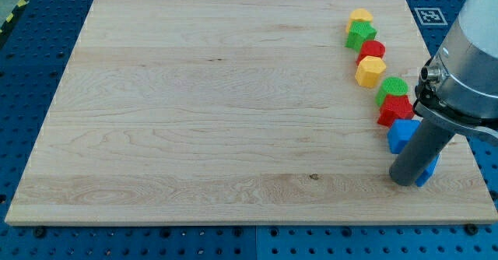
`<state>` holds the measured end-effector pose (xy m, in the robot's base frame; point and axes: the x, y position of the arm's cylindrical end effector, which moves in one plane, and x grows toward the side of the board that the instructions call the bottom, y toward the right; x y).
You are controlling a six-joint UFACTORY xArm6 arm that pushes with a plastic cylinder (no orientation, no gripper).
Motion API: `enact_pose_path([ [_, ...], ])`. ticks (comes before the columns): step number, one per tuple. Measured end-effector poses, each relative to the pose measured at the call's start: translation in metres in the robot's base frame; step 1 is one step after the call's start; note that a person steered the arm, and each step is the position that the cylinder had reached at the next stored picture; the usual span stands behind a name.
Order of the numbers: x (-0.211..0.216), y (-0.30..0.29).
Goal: Move the yellow hexagon in between the circles
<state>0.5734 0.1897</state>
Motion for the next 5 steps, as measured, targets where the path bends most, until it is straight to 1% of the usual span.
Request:
enact_pose_path([
  [1,0.0,-0.03],
  [2,0.0,-0.078],
  [4,0.0,-0.083],
  [5,0.008,-0.086],
])
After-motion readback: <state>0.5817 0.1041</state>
